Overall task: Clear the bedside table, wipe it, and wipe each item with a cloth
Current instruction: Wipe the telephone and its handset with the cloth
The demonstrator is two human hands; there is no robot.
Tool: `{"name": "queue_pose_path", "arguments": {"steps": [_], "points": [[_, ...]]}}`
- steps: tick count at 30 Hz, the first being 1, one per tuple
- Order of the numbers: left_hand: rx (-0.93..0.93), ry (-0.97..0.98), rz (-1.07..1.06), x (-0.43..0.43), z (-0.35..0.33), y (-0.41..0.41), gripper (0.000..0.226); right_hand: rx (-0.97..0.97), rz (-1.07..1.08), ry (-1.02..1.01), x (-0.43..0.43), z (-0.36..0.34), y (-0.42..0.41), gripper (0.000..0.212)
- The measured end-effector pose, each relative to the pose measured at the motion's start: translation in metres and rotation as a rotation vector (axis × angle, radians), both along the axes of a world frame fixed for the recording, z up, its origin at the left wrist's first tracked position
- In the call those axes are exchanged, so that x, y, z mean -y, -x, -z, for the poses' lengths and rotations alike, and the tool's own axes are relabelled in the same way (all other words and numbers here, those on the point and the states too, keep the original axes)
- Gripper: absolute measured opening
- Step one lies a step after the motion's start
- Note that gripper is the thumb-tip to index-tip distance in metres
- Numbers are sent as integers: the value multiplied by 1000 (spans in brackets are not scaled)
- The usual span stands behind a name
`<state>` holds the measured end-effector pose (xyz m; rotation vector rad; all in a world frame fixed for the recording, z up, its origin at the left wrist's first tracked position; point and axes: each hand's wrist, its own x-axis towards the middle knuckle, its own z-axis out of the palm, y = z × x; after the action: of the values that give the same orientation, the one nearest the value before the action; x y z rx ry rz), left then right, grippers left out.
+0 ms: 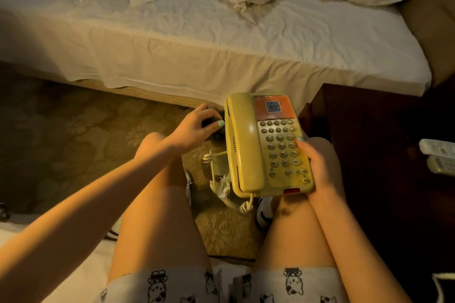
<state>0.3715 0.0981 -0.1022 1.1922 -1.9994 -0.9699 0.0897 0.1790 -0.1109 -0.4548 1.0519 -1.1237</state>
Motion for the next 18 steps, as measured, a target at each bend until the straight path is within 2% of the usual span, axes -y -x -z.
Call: {"name": "queue_pose_path", "arguments": {"steps": [3,7,13,18], "points": [[86,126,-135,-1,7,7,16,-33,13,14,5,6,-2,57],[165,226,-100,0,-1,13,19,-26,21,27,6,13,2,60],[236,84,-1,-6,-9,7,20,-46,60,28,5,20,2,61],[255,35,79,-18,-19,3,19,-47,75,36,7,21,-1,87]]}}
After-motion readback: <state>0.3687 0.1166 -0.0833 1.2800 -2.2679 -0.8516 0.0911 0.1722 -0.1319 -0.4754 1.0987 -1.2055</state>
